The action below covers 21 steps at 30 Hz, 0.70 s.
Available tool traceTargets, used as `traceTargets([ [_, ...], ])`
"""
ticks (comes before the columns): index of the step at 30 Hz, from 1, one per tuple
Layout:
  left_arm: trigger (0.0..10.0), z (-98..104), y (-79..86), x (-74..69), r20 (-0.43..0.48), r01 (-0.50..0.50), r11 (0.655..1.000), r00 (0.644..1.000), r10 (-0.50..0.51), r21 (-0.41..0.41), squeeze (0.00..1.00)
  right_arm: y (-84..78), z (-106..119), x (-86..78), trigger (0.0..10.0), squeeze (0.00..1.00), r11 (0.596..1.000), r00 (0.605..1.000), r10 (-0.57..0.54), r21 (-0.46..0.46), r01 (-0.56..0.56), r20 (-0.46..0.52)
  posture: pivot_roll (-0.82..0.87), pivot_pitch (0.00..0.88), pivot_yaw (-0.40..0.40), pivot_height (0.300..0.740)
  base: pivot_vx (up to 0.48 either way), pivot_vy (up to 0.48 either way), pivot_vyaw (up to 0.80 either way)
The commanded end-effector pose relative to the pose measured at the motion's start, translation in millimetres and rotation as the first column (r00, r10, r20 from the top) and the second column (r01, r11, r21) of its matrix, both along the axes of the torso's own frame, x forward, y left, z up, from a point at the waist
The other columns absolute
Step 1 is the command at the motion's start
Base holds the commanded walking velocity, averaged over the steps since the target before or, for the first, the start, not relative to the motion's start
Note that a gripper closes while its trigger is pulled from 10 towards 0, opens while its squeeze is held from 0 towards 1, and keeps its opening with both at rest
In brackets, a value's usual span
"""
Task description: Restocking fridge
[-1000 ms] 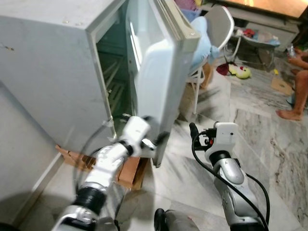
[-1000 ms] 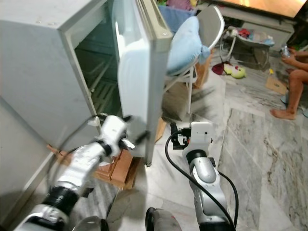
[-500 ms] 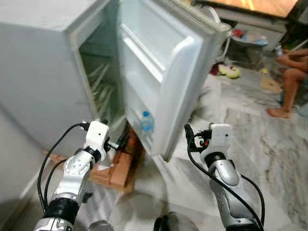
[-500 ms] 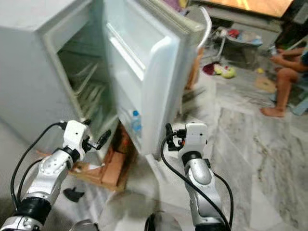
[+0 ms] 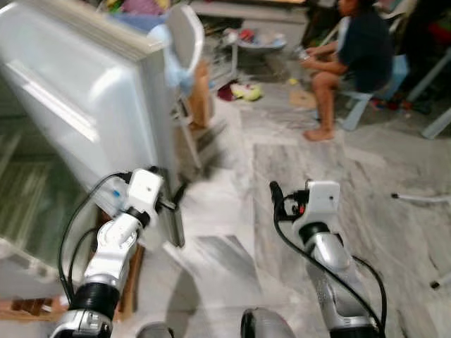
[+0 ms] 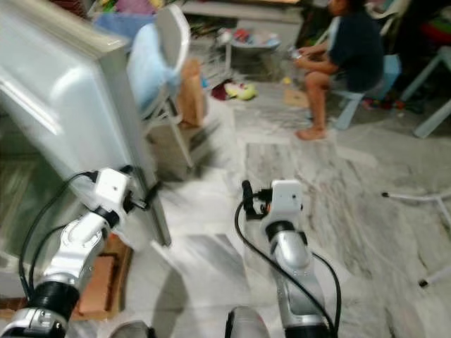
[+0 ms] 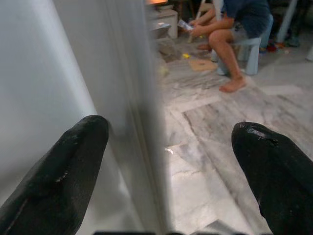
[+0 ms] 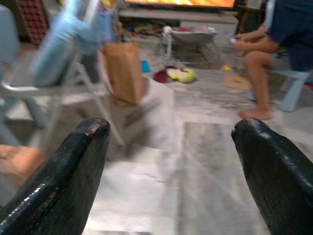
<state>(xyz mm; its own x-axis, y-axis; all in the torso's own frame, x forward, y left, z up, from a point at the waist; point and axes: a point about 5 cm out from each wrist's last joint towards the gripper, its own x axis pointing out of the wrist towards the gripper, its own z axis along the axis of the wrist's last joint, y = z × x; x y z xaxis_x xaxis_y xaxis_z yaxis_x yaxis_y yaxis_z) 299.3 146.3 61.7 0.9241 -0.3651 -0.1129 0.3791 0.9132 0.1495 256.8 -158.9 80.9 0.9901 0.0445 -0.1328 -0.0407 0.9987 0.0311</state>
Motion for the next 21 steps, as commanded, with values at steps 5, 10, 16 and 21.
traceTargets([
  [5, 10.0, 11, 2.2, 12.1, 0.038, -0.013, 0.999, 0.999, 0.012, 0.029, 0.00, 7.9, 4, 2.5, 10.0, 0.00, 1.000, 1.000, 0.011, 0.018, -0.011, 0.019, -0.02, 0.042, -0.059, 0.740, 0.480, 0.000, 0.00],
  [10, 10.0, 18, -10.0, 16.5, 0.063, 0.028, 1.000, 0.998, -0.028, 0.014, 0.00, 8.9, 3, 3.5, 10.0, 0.00, 1.000, 1.000, 0.010, 0.019, -0.011, 0.021, -0.02, 0.039, -0.054, 0.740, 0.480, 0.000, 0.00],
  [16, 10.0, 12, -9.7, 9.4, 0.061, 0.044, 0.999, 0.997, -0.046, 0.029, 0.00, 8.5, 2, 4.2, 10.0, 0.00, 1.000, 1.000, 0.005, 0.019, -0.006, 0.020, -0.02, 0.035, -0.052, 0.740, 0.471, 0.000, 0.00],
  [21, 10.0, 10, 0.7, -0.7, 0.064, 0.047, 0.998, 0.997, -0.049, 0.034, 0.00, 9.4, 2, 6.8, 10.0, 0.00, 1.000, 1.000, 0.008, 0.020, -0.009, 0.019, 0.00, 0.031, -0.058, 0.740, 0.397, -0.182, -0.80],
])
